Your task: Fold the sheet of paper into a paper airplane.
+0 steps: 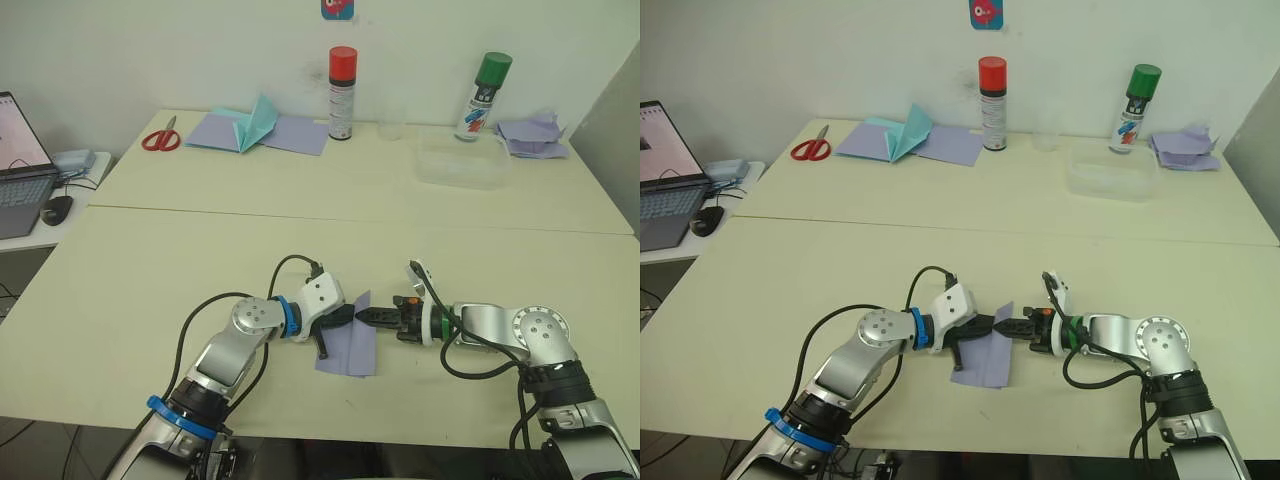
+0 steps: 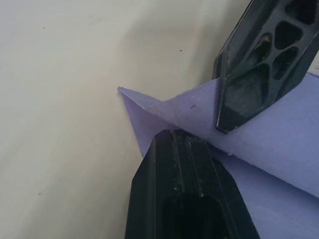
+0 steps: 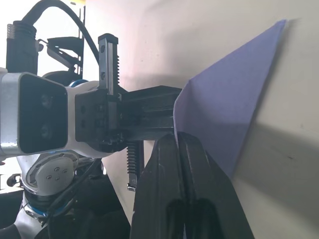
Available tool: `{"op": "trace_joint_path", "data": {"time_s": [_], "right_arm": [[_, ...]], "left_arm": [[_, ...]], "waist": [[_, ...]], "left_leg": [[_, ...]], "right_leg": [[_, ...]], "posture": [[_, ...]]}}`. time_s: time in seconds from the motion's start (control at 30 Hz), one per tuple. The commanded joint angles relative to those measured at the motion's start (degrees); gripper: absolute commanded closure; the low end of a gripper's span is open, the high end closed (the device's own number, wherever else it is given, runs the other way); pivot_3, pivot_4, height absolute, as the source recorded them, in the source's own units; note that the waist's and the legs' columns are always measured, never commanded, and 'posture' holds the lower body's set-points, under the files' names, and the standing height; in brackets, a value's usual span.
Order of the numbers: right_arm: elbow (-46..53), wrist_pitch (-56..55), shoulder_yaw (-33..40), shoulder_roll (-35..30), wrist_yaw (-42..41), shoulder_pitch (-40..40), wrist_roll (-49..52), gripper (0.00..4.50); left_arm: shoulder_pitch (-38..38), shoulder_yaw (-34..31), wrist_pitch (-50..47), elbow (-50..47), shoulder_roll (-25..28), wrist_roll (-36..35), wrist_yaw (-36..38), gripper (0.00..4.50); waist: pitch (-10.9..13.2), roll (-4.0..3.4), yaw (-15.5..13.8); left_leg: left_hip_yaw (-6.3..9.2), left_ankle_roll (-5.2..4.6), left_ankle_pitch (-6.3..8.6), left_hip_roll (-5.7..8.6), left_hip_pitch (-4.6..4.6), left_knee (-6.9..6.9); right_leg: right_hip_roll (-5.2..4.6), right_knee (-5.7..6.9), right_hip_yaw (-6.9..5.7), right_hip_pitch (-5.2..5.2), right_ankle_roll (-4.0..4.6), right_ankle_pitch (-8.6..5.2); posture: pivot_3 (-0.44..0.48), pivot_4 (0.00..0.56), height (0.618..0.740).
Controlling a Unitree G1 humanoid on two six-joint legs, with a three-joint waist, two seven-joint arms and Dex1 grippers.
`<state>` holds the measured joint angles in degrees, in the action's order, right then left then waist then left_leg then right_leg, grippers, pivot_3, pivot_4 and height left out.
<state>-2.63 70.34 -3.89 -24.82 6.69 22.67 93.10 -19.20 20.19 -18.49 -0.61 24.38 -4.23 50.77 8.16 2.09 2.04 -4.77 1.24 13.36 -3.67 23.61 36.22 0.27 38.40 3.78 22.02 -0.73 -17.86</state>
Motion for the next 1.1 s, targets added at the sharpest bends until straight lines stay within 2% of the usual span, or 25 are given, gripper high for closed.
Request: {"op": "trace_joint_path", "data": {"time_s": [0.03,0.2,0.43,0.57,0.67,0.77,0.83,1.1], "right_arm": [[1.8,0.6,1.2,0.6,-1.7,0.4,-1.1,3.84],[1.4,1.0,3.0,1.1,-2.5,1.2,-0.9,2.03],[1.1,1.4,5.7,0.9,-2.8,2.5,4.3,2.03],[0.8,0.7,6.8,-0.2,-4.8,2.5,1.3,2.03],[1.5,-0.4,6.9,-1.7,-8.9,1.8,-4.9,2.59],[4.5,-1.0,4.0,-5.1,-16.9,0.4,-13.2,3.69],[6.0,-0.3,3.6,-4.9,-19.1,-0.7,-14.6,4.41],[7.1,2.3,4.5,-1.1,-20.1,-1.4,-15.7,4.46]], "left_arm": [[2.1,0.7,-2.9,2.3,1.9,1.3,0.3,4.5],[2.5,0.6,-3.1,2.0,1.8,1.3,-0.1,4.5],[2.8,0.8,-3.4,1.8,1.6,1.3,-0.3,4.5],[2.9,0.7,-3.5,1.7,1.7,1.3,-0.4,4.5],[3.0,0.7,-3.6,1.6,1.8,1.3,-0.4,4.5],[3.0,0.6,-3.6,1.6,1.9,1.4,-0.3,4.5],[2.9,0.7,-3.6,1.7,1.9,1.4,-0.2,4.5],[2.4,0.9,-3.7,1.9,1.8,1.4,0.0,4.5]], "waist": [[0.0,0.0,0.0],[0.0,0.0,0.0],[0.0,0.0,0.0],[0.0,0.0,0.0],[0.0,0.0,0.0],[0.0,0.0,-0.1],[0.0,0.0,0.0],[0.0,0.0,0.0]], "left_leg": [[-0.02,0.0,0.0,0.02,0.0,0.01],[-0.03,0.02,-0.01,0.01,-0.02,0.1],[-0.03,0.02,-0.01,0.0,-0.02,0.18],[-0.03,0.02,-0.01,0.0,-0.02,0.18],[-0.03,0.02,-0.01,0.01,-0.02,0.18],[-0.03,0.02,-0.01,0.01,-0.02,0.19],[-0.03,0.02,-0.01,0.0,-0.01,0.19],[-0.02,0.02,-0.01,-0.02,-0.03,0.2]], "right_leg": [[0.0,0.12,0.05,0.04,0.0,0.0],[0.05,0.36,0.15,0.12,-0.01,-0.01],[0.1,0.44,0.2,0.13,-0.01,-0.02],[0.11,0.44,0.24,0.13,-0.01,-0.02],[0.11,0.44,0.25,0.13,-0.01,-0.02],[0.12,0.44,0.25,0.14,-0.06,-0.04],[0.12,0.43,0.26,0.14,-0.09,-0.06],[0.18,0.48,0.28,0.14,-0.15,-0.1]], "posture": [[0.0,0.15,0.74],[0.0,0.15,0.74],[0.0,0.15,0.74],[0.0,0.15,0.74],[0.0,0.15,0.74],[0.0,0.15,0.74],[0.0,0.15,0.74],[0.0,0.15,0.74]]}}
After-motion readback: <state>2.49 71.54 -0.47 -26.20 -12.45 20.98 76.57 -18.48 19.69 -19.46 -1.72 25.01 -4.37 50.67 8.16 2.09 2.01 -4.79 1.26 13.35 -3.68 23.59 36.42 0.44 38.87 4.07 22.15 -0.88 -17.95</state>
